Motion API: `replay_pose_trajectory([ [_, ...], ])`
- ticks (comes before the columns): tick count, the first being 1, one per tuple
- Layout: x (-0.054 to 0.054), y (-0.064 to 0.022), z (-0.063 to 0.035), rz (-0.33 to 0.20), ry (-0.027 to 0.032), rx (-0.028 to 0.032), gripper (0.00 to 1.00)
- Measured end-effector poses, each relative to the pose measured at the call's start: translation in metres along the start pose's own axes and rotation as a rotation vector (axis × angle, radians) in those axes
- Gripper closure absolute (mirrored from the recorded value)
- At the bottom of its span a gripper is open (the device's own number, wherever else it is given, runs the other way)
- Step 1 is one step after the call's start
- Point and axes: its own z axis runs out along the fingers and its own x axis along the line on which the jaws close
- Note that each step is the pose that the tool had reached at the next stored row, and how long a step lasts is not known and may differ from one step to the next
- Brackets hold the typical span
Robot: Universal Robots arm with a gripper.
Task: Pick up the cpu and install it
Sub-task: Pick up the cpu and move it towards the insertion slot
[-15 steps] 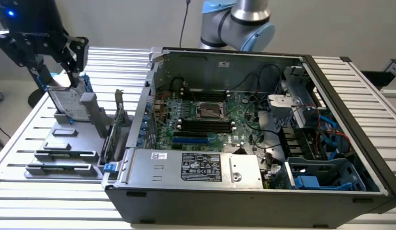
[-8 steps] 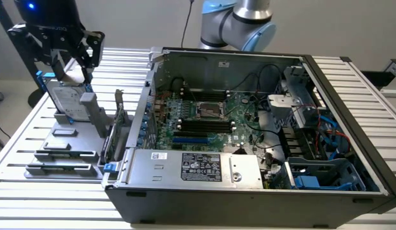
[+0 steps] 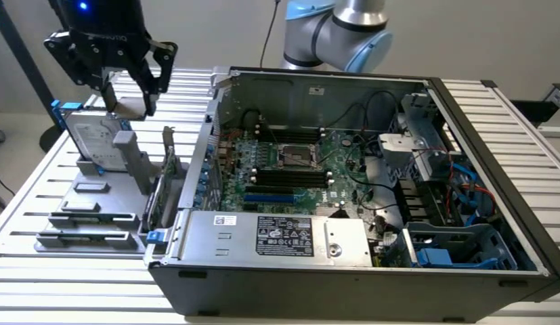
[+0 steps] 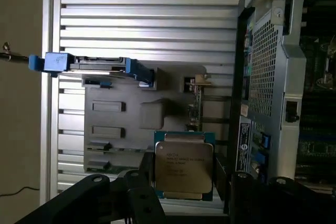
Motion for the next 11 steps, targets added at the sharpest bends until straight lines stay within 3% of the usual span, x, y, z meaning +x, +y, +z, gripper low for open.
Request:
replay_pose_trajectory([
  [11, -0.05, -0.0012, -0.0066, -0.001, 0.0008, -0.0076, 0.45],
])
